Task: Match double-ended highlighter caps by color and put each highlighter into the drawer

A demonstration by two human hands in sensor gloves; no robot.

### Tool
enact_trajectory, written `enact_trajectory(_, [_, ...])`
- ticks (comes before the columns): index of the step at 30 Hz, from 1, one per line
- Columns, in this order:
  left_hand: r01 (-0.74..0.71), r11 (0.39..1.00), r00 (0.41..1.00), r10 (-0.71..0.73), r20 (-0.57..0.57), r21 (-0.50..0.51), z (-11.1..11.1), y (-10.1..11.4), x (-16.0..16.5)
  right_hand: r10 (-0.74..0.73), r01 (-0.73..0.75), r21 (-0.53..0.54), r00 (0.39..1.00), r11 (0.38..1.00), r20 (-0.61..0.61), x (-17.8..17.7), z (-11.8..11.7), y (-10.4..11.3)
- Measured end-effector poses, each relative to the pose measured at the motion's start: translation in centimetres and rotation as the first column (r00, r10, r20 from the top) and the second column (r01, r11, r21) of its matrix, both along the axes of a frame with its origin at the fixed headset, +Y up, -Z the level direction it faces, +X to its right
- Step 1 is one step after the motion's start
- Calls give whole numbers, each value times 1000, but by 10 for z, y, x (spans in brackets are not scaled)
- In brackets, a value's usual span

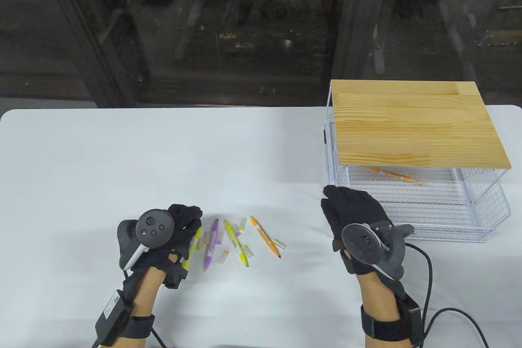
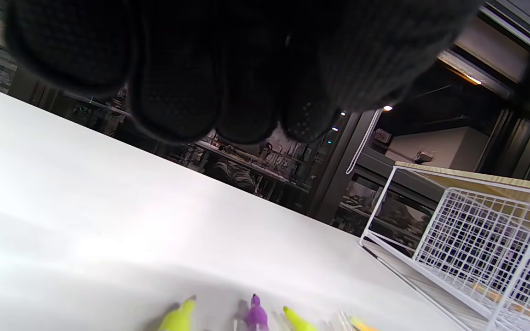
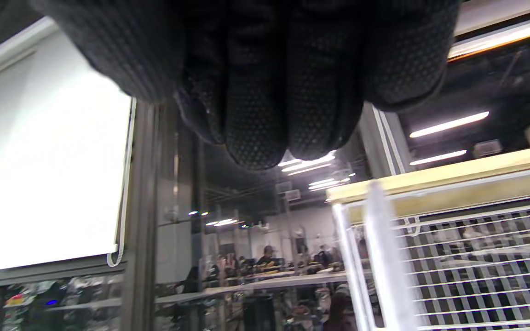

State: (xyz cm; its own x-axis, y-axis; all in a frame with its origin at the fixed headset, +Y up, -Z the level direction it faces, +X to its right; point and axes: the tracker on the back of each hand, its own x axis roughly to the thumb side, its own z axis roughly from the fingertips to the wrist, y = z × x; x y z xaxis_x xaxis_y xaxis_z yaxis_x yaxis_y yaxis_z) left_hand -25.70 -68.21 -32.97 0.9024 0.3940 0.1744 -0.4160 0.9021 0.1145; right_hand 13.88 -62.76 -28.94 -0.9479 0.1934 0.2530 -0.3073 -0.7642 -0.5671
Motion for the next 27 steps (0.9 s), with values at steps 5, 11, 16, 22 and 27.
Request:
enact_trajectory(5, [17, 1000, 1000, -17, -2, -13, 0, -1, 1, 47, -55, -89, 995, 995, -87, -27, -7, -17])
enact_trajectory(11, [27, 999, 1000, -28, -14, -36, -2, -4, -1, 82, -105, -188, 988, 977, -129, -43, -18, -37])
enact_trajectory(16, [42, 998, 999, -42, -16, -47, -3, -6, -1, 54, -90, -276, 989, 957, -135, -43, -29, -57])
enact_trajectory(22, [58, 997, 998, -59, -26, -59, -4, -7, -1, 58, -94, -291, 990, 952, -130, -42, -32, -60])
enact_trajectory(27, [107, 989, 992, -112, -51, -98, -7, -11, -2, 63, -101, -301, 989, 948, -135, -43, -32, -61])
